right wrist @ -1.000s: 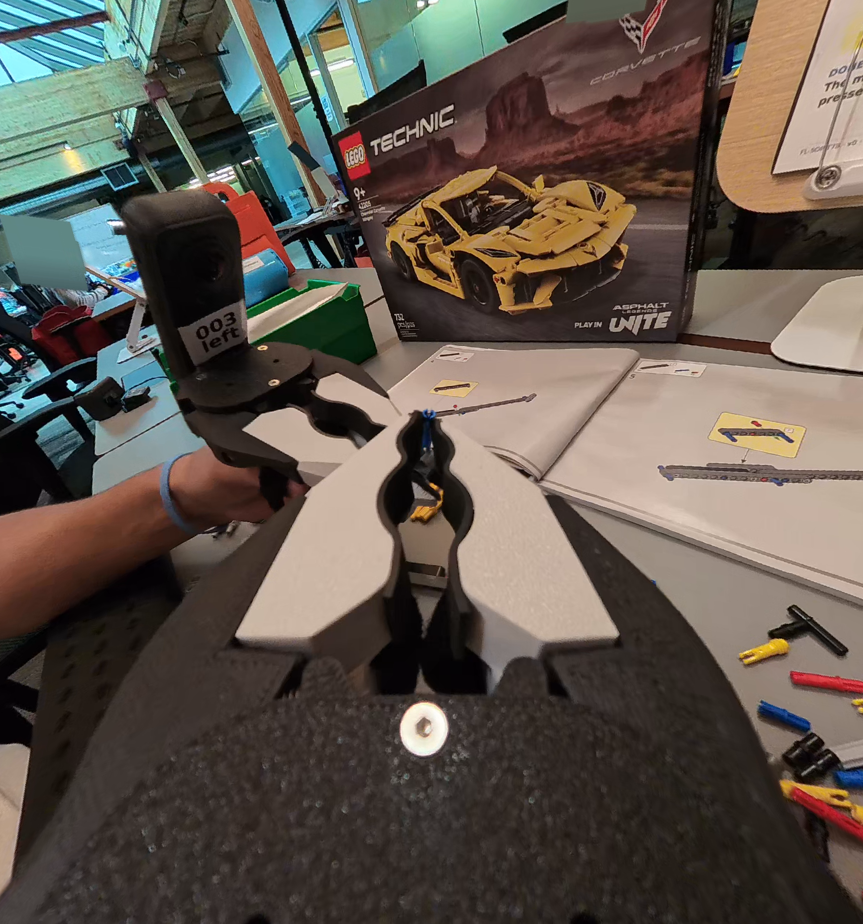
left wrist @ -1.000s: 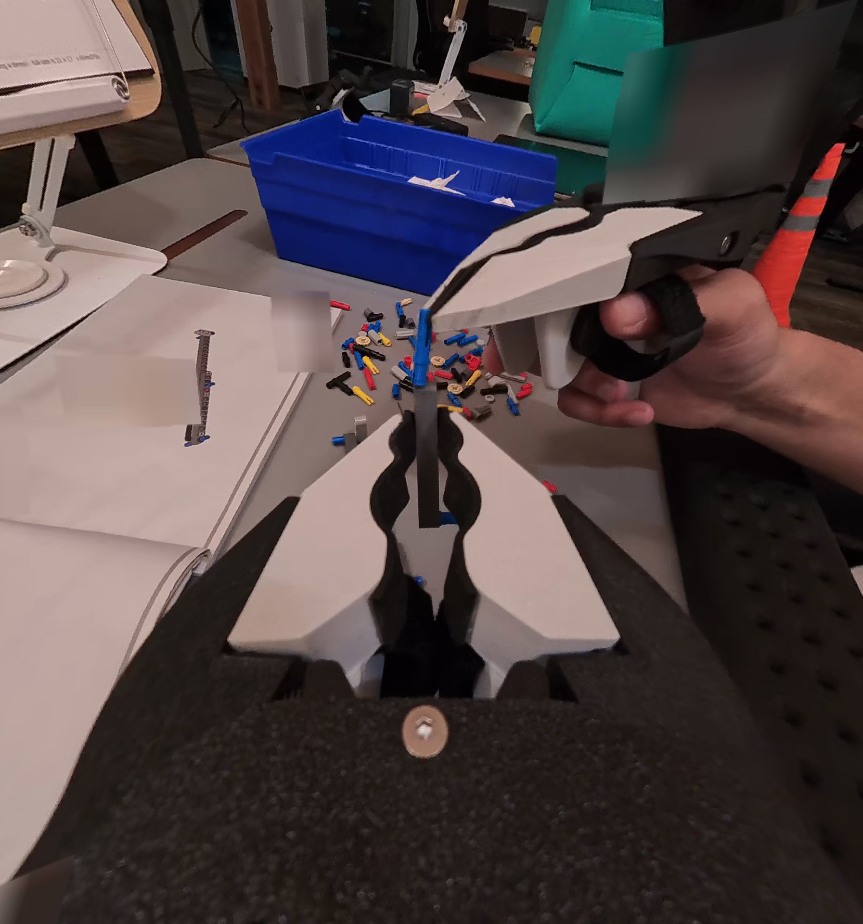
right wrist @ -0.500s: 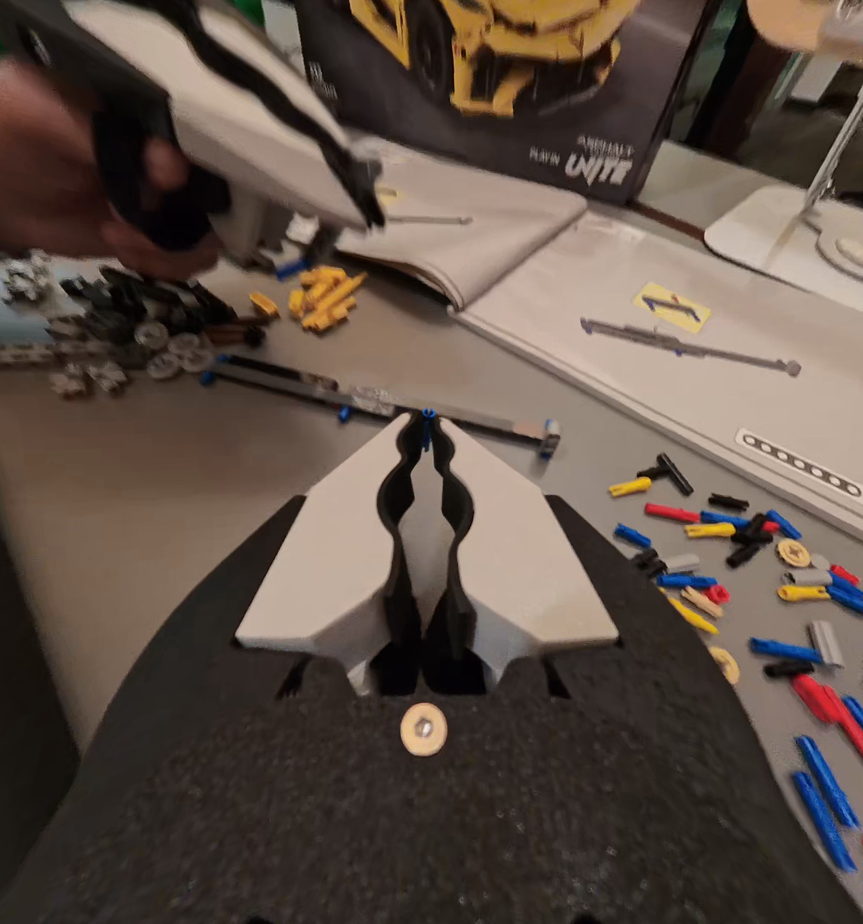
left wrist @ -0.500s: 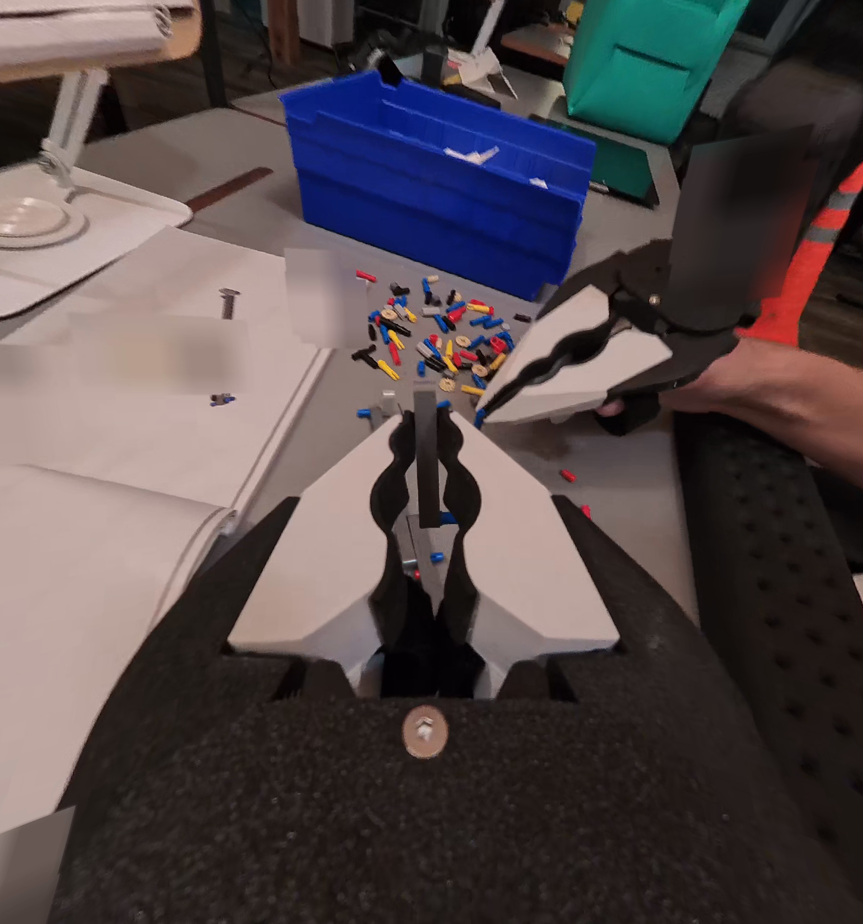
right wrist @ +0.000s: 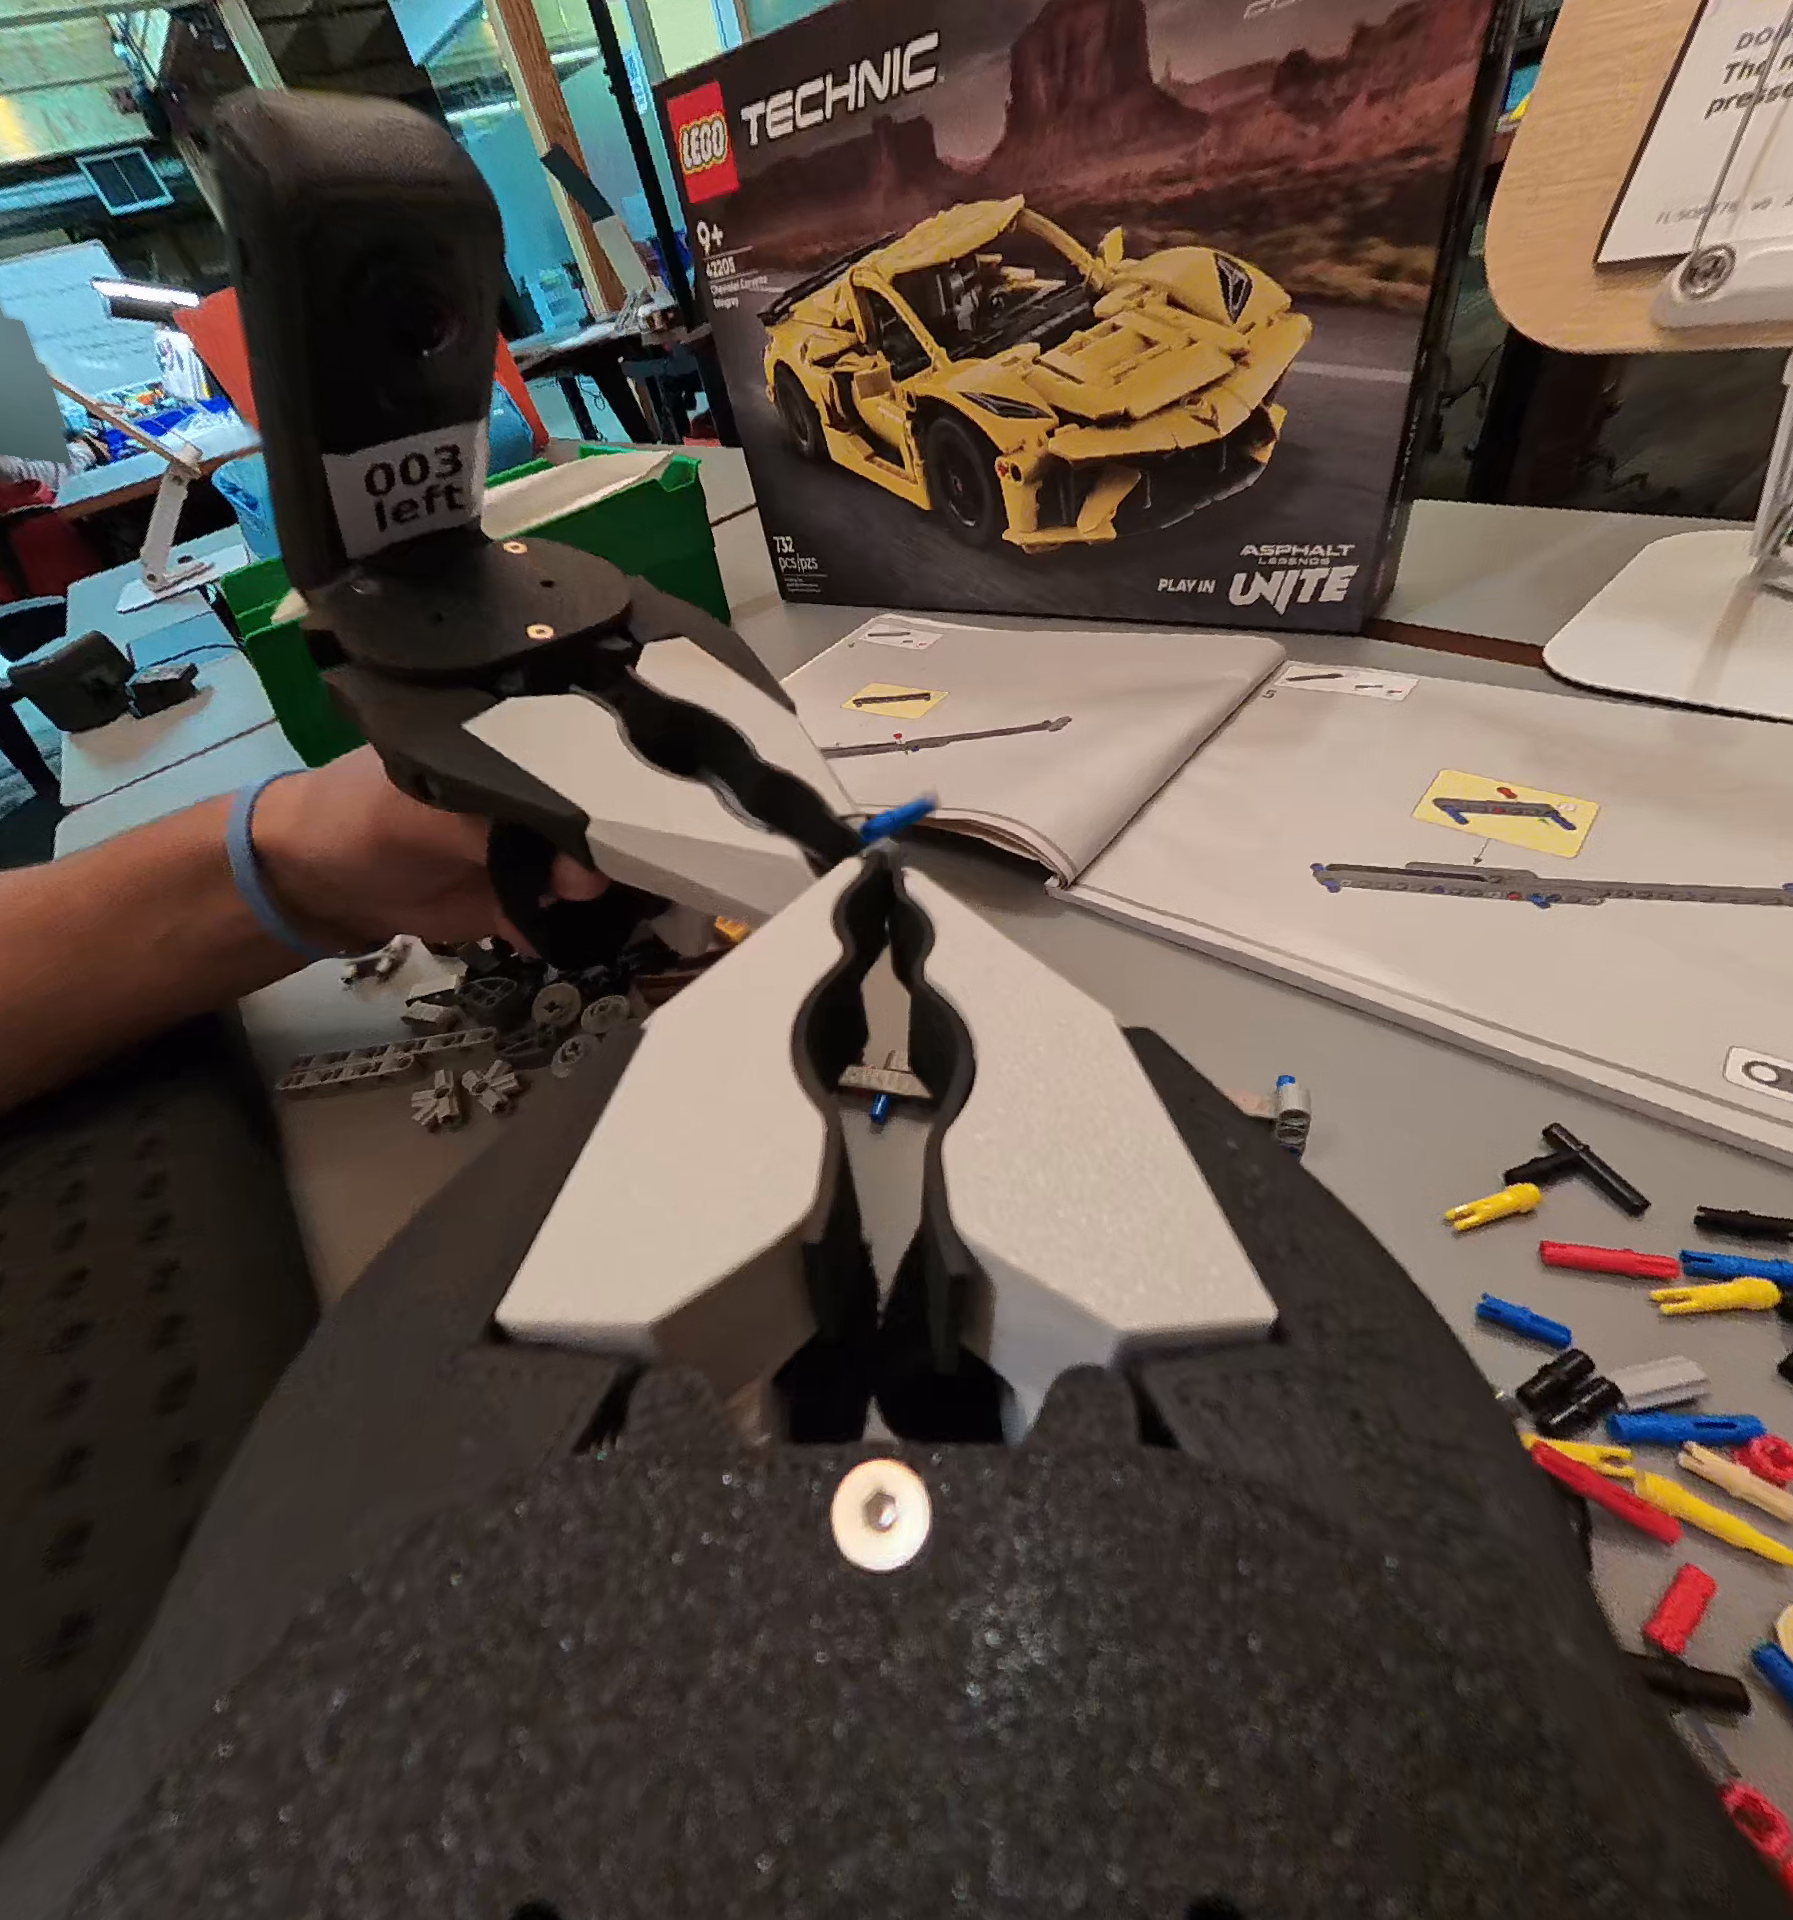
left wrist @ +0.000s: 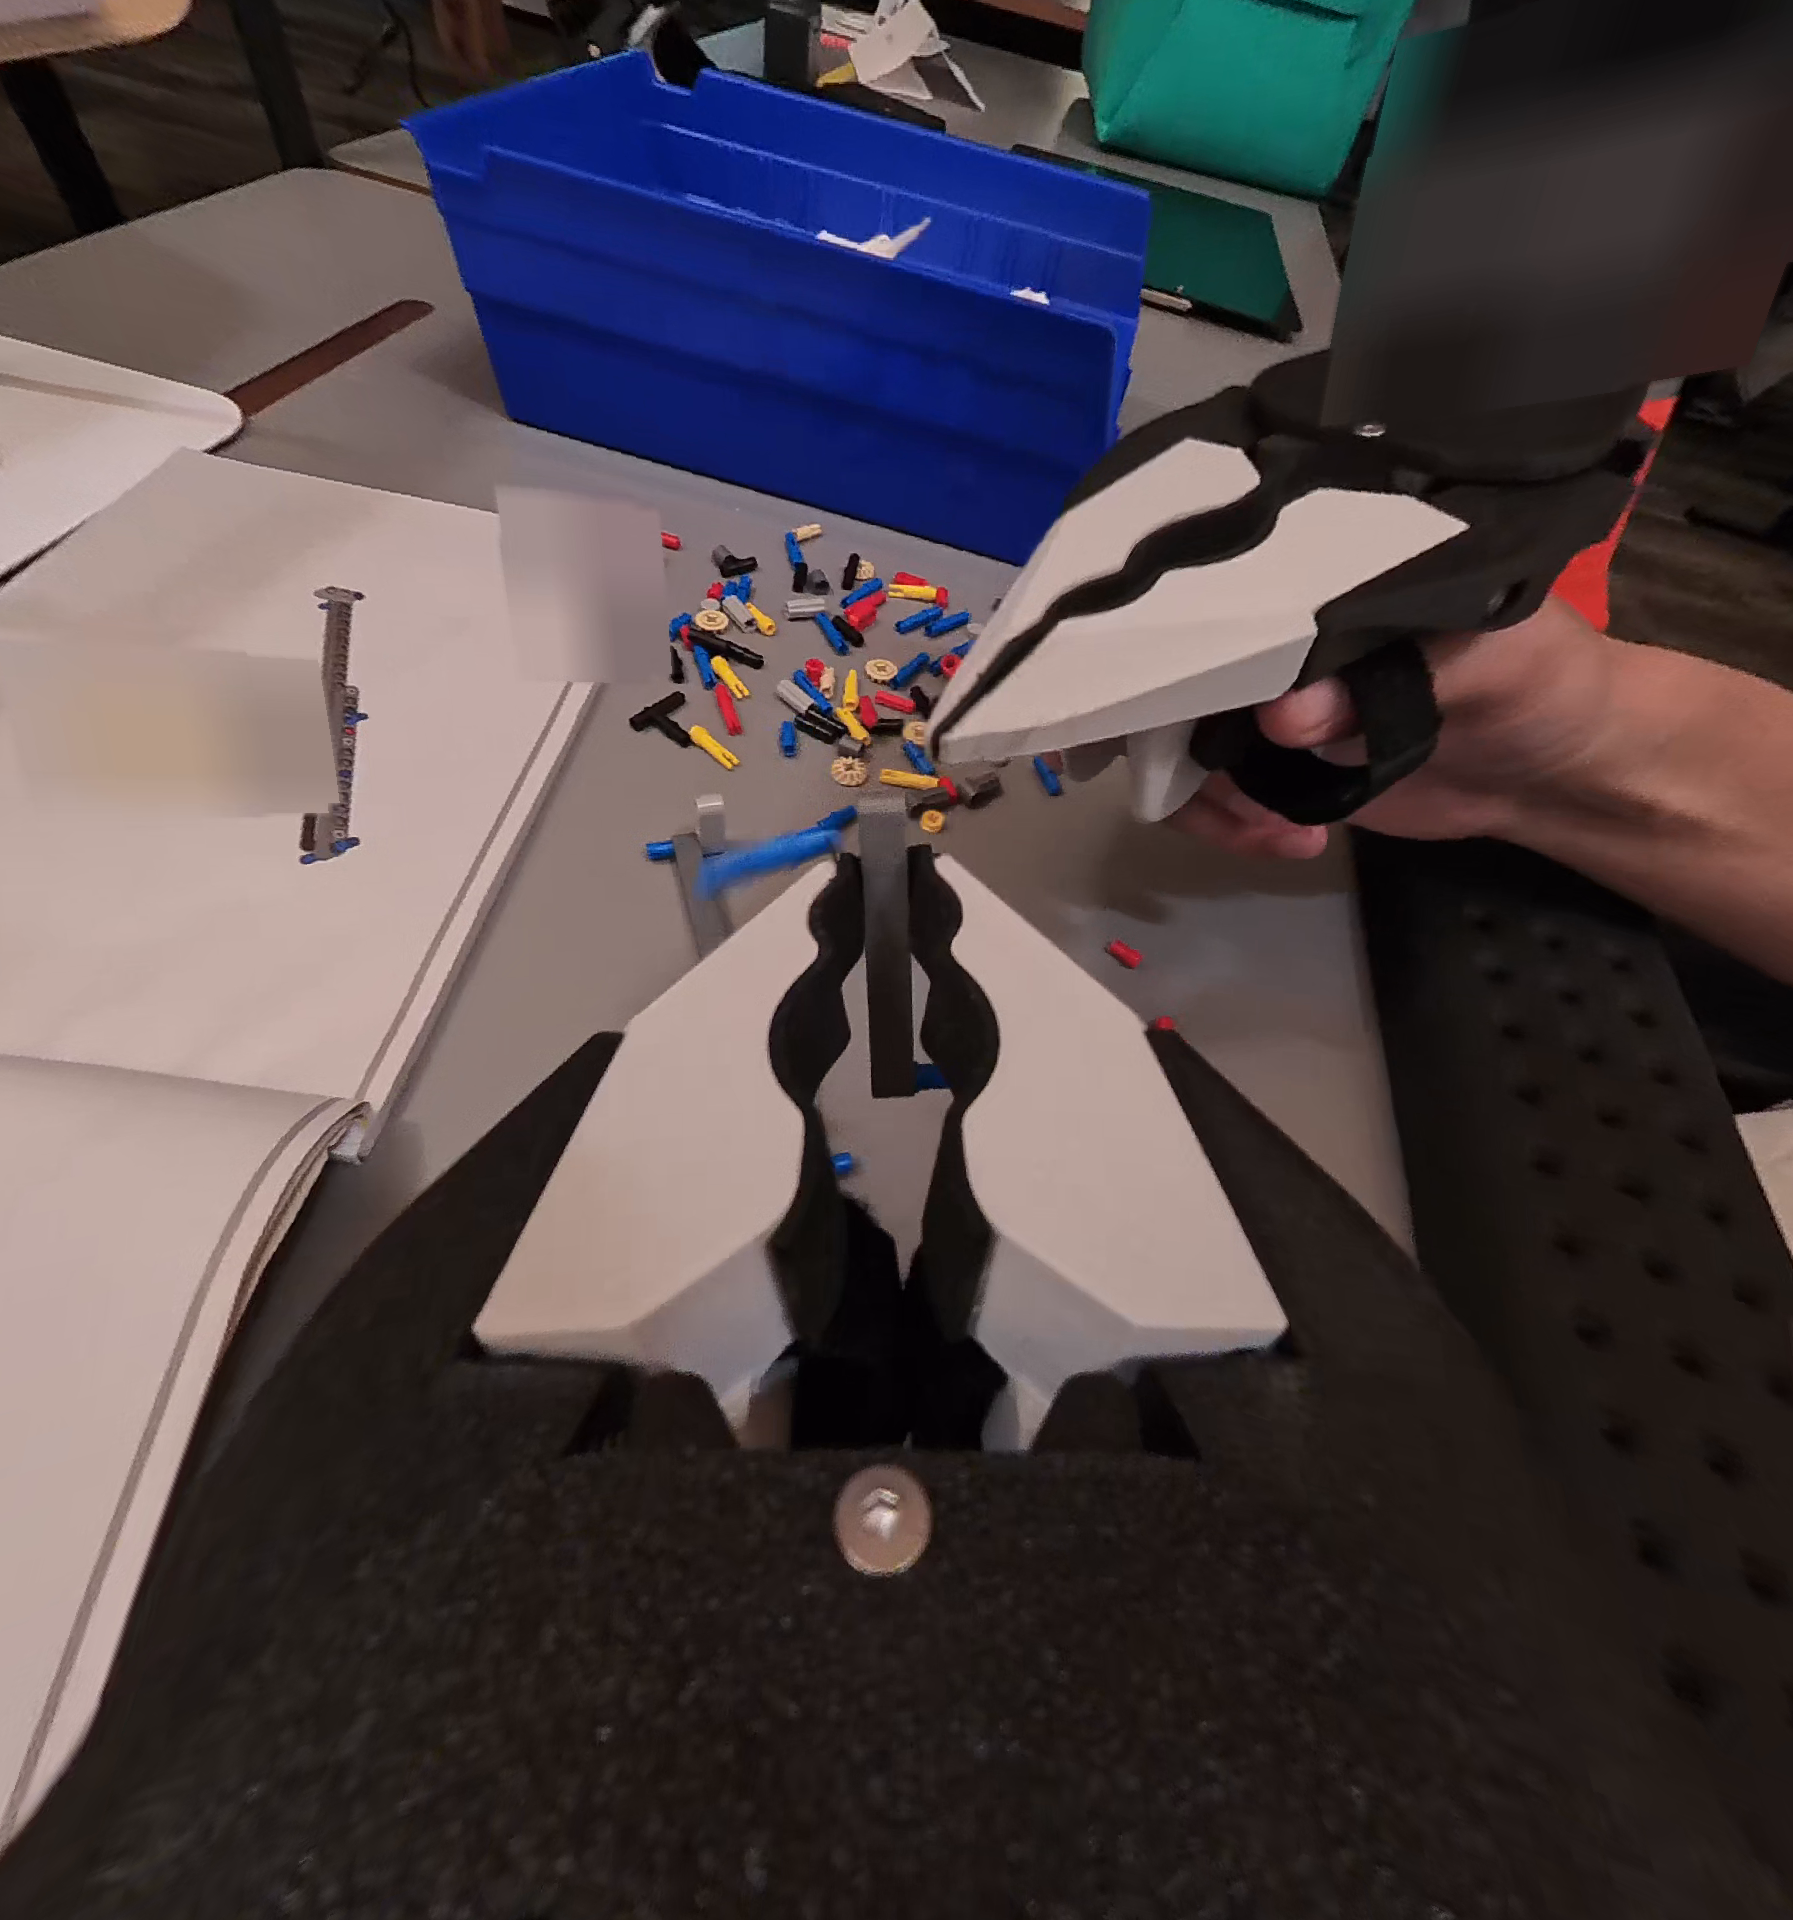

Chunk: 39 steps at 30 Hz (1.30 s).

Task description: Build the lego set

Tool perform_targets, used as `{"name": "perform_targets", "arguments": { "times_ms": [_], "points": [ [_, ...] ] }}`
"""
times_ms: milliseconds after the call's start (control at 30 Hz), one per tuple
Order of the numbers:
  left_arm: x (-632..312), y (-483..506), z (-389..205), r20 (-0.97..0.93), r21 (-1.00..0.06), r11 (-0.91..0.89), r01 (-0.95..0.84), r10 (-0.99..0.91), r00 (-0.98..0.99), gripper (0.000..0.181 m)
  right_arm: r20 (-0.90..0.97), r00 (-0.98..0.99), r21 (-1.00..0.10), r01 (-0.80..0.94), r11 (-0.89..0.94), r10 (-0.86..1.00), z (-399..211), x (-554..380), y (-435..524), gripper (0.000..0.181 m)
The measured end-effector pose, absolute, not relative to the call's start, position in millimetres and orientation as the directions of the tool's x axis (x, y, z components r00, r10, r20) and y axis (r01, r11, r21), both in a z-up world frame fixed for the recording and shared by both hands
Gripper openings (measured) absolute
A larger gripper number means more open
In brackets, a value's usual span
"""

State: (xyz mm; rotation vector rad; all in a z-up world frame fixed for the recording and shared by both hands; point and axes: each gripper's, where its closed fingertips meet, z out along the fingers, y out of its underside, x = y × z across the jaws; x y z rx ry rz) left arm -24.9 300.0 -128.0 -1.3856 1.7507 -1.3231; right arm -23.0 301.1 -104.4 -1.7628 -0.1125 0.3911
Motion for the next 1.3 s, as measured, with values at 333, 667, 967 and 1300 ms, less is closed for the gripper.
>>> {"name": "perform_targets", "arguments": {
  "times_ms": [333,667,967,1300],
  "points": [
    [-44.5,378.6,-103.0,0.137,-0.929,-0.084,-0.36,-0.983,-0.125,0.006,-0.236,0.934,-0.932,-0.139,-0.335,0.267,-107.0,2.3,297.2,0.002],
    [-79.0,461.8,-88.4,0.252,-0.929,-0.265,-0.258,-0.964,0.08,0.006,-0.081,0.893,-0.758,0.233,-0.609,0.443,-179.3,-55.5,337.0,0.022],
    [-70.7,450.1,-107.3,0.146,-0.919,-0.163,-0.36,-0.986,0.076,0.006,-0.1,0.86,-0.687,0.304,-0.66,0.5,-194.3,-88.4,349.3,0.021],
    [-70.0,446.5,-101.2,0.135,-0.927,-0.151,-0.343,-0.988,0.07,0.006,-0.076,0.8,-0.622,0.428,-0.655,0.595,-209.3,-122.1,351.7,0.016]
  ]
}}
